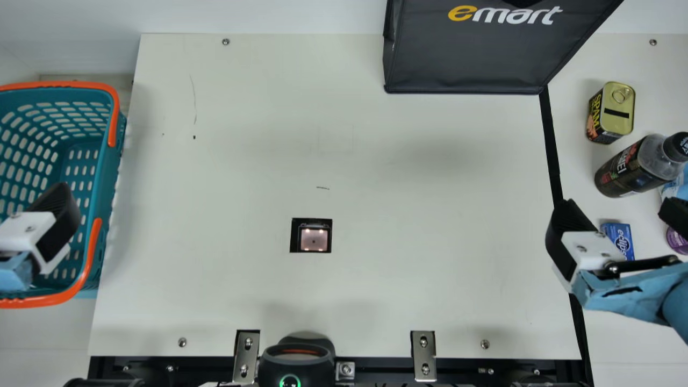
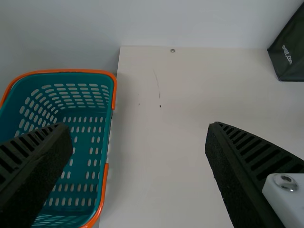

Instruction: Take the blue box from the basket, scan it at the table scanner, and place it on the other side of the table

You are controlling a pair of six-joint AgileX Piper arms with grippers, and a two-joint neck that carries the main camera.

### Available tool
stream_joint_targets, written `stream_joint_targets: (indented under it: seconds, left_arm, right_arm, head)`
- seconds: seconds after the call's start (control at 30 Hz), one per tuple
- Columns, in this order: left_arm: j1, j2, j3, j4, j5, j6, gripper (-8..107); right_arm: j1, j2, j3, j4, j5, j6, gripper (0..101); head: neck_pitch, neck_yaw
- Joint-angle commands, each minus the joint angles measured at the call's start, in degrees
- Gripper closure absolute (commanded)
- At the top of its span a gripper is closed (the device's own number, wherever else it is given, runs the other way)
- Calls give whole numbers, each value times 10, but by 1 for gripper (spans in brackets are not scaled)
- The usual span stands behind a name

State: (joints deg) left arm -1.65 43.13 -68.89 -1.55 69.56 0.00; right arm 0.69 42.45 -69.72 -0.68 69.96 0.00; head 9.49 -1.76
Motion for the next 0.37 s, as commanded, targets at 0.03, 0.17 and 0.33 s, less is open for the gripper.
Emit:
stream_joint_targets:
  seconds: [0.03, 0.17, 0.33]
  left_arm:
    - [0, 0, 0, 0, 0, 0, 9]
    - [0, 0, 0, 0, 0, 0, 9]
    - [0, 0, 0, 0, 0, 0, 9]
  right_arm:
    - [0, 0, 0, 0, 0, 0, 6]
    - [0, 0, 0, 1, 0, 0, 6]
    - [0, 0, 0, 1, 0, 0, 6]
  head:
    - [-16, 2]
    - [-16, 2]
    - [-16, 2]
